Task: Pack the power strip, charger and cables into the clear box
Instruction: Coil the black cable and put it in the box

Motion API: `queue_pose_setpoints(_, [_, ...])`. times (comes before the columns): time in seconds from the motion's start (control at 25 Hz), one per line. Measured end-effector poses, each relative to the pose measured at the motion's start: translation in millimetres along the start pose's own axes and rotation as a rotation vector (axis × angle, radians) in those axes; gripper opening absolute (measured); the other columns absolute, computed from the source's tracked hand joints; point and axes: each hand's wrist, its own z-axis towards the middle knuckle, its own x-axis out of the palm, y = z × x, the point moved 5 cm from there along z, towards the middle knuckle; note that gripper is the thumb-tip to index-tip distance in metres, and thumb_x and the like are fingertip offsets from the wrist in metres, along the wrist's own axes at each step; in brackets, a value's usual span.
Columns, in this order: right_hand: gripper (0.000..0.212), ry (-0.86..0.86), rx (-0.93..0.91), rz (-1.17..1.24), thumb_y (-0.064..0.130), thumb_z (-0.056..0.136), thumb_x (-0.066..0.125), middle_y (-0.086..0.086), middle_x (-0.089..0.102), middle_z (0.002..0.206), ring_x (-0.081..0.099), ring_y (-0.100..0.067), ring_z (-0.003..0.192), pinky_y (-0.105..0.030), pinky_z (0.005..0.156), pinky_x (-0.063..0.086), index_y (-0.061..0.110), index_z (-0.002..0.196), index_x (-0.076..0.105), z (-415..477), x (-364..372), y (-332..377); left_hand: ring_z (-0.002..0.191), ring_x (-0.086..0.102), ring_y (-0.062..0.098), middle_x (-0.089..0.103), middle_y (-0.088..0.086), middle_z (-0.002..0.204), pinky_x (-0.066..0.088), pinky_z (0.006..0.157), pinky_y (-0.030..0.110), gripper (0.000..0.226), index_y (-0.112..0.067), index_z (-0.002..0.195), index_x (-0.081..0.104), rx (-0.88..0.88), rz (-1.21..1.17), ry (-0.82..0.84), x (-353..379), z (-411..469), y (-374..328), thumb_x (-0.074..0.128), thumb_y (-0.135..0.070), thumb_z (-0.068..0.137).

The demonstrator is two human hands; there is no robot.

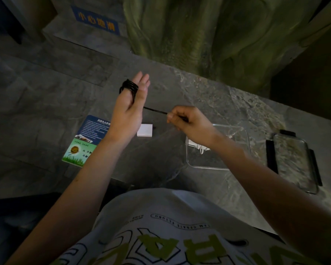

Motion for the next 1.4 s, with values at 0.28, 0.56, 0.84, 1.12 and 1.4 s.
queue_pose_setpoints(0.28, [0.016,-0.115,-0.066,0.031,0.018,0.092,0.065,0.010,0.058,0.061,0.050,-0.001,0.053,-0.017,0.056,0.038,0.006,0.082,0.068,-5,-17,21,0.076,0.060,-0.002,0.065,-0.007,0.076,0.039,0.071,0.012,0.035,-0.015,0.087,0.059,-0.154,0.552,0.259,13,-15,9,0.036,-0.037,0.102])
queue_pose_setpoints(0.56, [0.009,-0.181,-0.139,0.362,0.007,0.091,0.062,0.002,0.061,0.059,0.055,-0.003,0.049,-0.018,0.049,0.044,0.001,0.098,0.059,-7,-20,35,0.053,0.047,0.017,0.044,0.003,0.050,0.042,0.061,0.022,0.054,-0.014,0.063,0.047,-0.270,0.223,0.503,34,-26,-8,0.027,-0.049,0.098])
queue_pose_setpoints(0.84, [0.005,-0.186,-0.131,0.456,0.015,0.090,0.063,-0.001,0.061,0.063,0.054,-0.020,0.056,-0.028,0.052,0.044,0.013,0.094,0.062,-4,-12,34,0.040,0.031,0.013,0.026,0.001,0.043,0.043,0.056,0.018,0.064,-0.015,0.061,0.040,-0.478,-0.062,0.491,40,-36,-2,0.010,-0.065,0.088])
queue_pose_setpoints(1.12, [0.008,-0.066,-0.087,0.461,0.018,0.094,0.055,-0.008,0.064,0.083,0.062,-0.018,0.077,-0.035,0.072,0.051,0.012,0.092,0.061,-4,-7,31,0.036,0.021,0.012,0.023,-0.005,0.041,0.036,0.072,0.040,0.061,-0.021,0.053,0.040,-0.482,-0.143,0.504,42,-39,5,0.018,-0.069,0.085])
queue_pose_setpoints(1.4, [0.010,-0.029,-0.059,0.479,0.012,0.100,0.049,-0.002,0.067,0.066,0.066,-0.019,0.054,-0.029,0.044,0.052,0.006,0.095,0.056,-11,-2,28,0.035,0.040,0.013,0.033,-0.002,0.041,0.049,0.059,0.021,0.050,-0.010,0.070,0.041,-0.478,-0.234,0.472,51,-40,13,0.022,-0.047,0.098])
